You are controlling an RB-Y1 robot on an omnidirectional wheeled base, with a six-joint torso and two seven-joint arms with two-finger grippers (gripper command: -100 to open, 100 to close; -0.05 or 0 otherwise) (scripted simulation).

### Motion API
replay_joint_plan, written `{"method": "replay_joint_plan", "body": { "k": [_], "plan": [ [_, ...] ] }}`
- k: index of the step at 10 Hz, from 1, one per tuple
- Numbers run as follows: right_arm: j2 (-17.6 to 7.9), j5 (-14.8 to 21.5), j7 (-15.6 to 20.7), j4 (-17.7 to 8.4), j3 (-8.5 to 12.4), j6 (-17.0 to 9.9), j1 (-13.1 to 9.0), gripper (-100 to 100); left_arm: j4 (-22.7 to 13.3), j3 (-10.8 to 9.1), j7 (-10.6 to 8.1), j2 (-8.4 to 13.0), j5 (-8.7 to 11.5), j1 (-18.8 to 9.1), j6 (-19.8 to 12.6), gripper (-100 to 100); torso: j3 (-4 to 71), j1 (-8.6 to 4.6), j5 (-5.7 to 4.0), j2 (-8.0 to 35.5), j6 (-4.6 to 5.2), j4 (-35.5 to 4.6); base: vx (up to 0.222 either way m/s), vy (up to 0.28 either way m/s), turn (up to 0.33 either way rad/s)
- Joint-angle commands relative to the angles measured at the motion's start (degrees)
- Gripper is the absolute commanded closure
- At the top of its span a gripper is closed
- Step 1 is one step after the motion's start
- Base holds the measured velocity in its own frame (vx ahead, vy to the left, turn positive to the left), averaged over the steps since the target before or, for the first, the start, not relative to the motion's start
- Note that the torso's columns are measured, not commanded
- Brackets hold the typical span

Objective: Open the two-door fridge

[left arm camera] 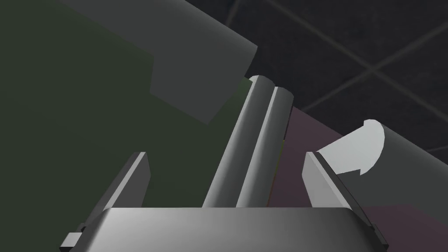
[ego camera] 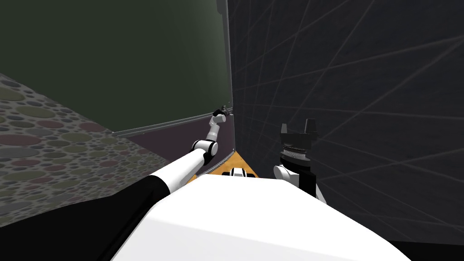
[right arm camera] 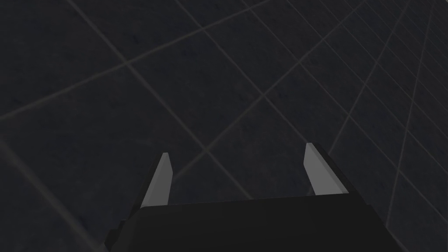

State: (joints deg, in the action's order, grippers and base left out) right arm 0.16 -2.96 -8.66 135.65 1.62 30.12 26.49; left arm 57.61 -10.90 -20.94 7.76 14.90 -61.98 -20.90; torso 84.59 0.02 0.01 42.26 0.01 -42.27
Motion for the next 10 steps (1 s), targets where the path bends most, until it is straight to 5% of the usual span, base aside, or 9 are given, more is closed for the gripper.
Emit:
{"method": "replay_joint_plan", "body": {
  "k": [1,7,10],
  "plan": [
    [0.00,0.00,0.00,0.00,0.00,0.00,0.00,0,-4.67,-0.33,-1.09,0.59,0.65,-4.75,-2.25,-100,-0.02,-0.04,-0.01,0.03,0.00,-0.02,0.014,-0.043,0.025],
    [0.00,0.00,0.00,0.00,0.00,0.00,0.00,0,-11.48,-0.90,-2.75,1.81,1.40,-12.35,-5.82,-100,-0.02,-0.02,-0.01,0.01,-0.01,-0.01,0.011,-0.032,0.016],
    [0.00,0.00,0.00,0.00,0.00,0.00,0.00,0,-11.27,-0.96,-2.88,1.86,1.31,-12.41,-6.21,-100,-0.02,0.01,0.00,0.03,0.02,-0.01,0.004,-0.010,0.006]
  ]
}}
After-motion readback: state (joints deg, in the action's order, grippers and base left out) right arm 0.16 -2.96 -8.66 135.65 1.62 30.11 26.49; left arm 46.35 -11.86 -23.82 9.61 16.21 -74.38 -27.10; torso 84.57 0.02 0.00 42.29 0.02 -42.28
